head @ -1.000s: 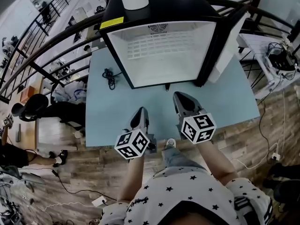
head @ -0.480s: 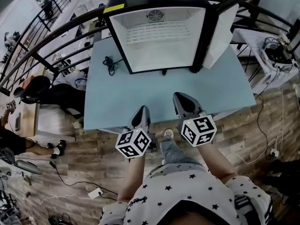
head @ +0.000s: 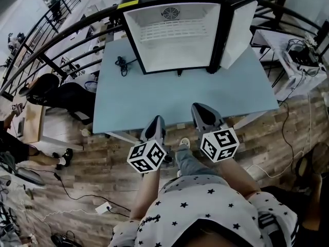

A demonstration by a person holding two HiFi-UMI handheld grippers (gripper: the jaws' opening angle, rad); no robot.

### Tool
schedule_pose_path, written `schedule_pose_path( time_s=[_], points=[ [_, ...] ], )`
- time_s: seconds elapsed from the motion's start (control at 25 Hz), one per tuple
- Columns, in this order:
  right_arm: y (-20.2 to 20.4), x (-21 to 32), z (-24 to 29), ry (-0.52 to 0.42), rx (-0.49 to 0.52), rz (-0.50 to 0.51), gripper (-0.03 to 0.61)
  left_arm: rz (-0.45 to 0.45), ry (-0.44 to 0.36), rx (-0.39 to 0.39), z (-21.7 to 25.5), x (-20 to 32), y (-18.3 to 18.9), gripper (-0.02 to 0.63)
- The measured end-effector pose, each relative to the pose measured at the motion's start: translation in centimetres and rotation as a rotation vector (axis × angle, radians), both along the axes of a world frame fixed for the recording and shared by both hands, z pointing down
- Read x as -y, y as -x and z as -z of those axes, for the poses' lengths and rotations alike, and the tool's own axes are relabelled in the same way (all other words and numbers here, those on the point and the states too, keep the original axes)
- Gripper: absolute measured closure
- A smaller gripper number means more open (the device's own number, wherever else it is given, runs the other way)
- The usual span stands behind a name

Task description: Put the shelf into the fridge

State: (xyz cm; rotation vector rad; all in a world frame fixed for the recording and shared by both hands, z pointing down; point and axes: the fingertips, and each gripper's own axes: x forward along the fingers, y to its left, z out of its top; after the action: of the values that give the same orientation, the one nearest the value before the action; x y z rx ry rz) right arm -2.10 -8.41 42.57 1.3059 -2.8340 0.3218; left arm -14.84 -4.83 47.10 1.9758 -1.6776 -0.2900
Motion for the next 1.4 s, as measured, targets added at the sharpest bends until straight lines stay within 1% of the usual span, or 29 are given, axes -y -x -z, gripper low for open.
schedule_pose_path(
  time_s=[0.2, 0.36, 0.64, 1.0, 1.4],
  points=[
    [-0.3, -1.2, 0.0, 0.001, 0.005, -0.003, 0.560, 0.007, 0.000, -0.014, 0.0, -1.1, 0.1, 0.609],
    [-0.5, -1.4, 0.0, -0.002, 0.010, -0.006, 0.560, 0.002, 0.002, -0.010, -0.1, -1.3, -0.1, 0.609],
    [-0.1, -1.7, -0.1, -0.028, -0.041, -0.004, 0.560, -0.008, -0.003, -0.014, -0.2, -1.2, -0.1, 0.609],
    [0.8, -1.5, 0.3, -0.024, -0.023, 0.012, 0.561, -0.002, -0.006, -0.018, 0.1, -1.2, 0.5, 0.609],
    [0.2, -1.5, 0.2, -0.025, -0.020, 0.014, 0.561, -0.012, -0.001, -0.019, -0.1, -0.9, -0.1, 0.609]
  ],
)
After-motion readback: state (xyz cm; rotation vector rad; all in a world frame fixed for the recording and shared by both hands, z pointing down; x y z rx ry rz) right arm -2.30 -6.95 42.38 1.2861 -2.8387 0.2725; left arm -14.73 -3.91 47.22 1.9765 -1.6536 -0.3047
